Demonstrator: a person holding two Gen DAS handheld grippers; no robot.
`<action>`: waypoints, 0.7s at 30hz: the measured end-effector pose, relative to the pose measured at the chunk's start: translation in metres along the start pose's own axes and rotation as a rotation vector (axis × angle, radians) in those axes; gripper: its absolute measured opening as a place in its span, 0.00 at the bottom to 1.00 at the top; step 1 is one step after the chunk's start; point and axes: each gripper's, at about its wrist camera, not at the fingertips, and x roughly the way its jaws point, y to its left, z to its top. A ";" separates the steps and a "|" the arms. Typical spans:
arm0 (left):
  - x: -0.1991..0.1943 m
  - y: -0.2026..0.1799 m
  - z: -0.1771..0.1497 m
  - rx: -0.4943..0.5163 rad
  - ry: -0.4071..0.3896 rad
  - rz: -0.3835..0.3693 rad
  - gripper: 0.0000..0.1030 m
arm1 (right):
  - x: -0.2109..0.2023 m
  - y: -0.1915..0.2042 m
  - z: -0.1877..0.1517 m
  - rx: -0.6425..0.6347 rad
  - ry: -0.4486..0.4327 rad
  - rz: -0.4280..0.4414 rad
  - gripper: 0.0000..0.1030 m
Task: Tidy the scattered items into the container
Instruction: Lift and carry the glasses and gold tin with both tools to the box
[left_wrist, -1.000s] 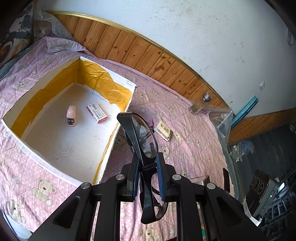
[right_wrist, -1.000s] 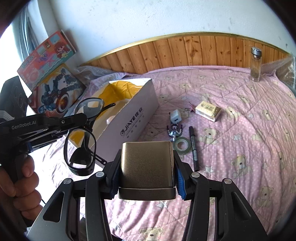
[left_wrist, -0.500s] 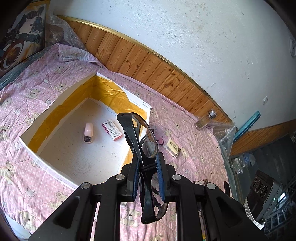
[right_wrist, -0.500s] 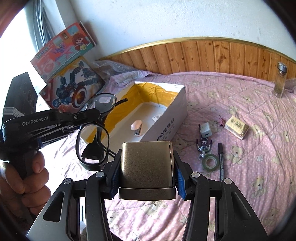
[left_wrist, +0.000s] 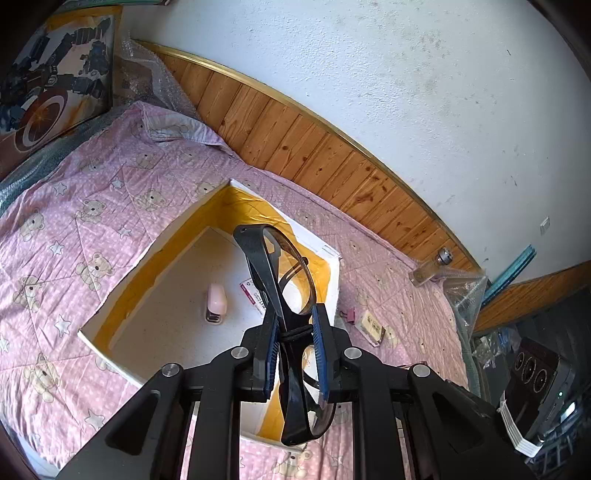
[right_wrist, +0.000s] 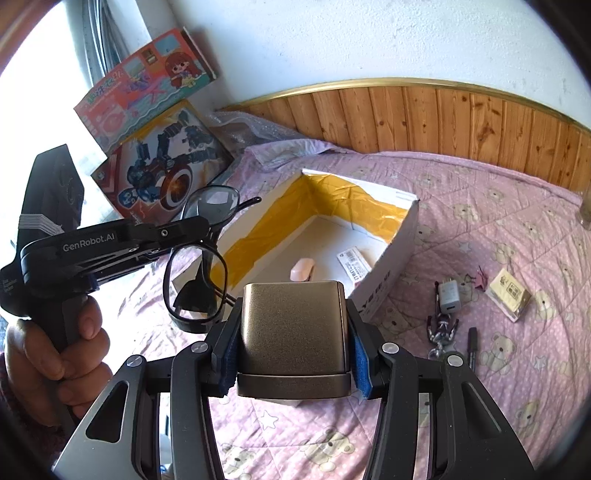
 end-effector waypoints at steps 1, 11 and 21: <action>0.001 0.003 0.002 0.001 0.000 0.007 0.18 | 0.004 0.000 0.004 -0.002 0.006 0.005 0.49; 0.017 0.026 0.014 0.032 0.019 0.079 0.18 | 0.047 0.005 0.034 -0.041 0.073 0.025 0.49; 0.044 0.045 0.017 0.041 0.087 0.111 0.18 | 0.095 0.003 0.066 -0.058 0.157 0.043 0.50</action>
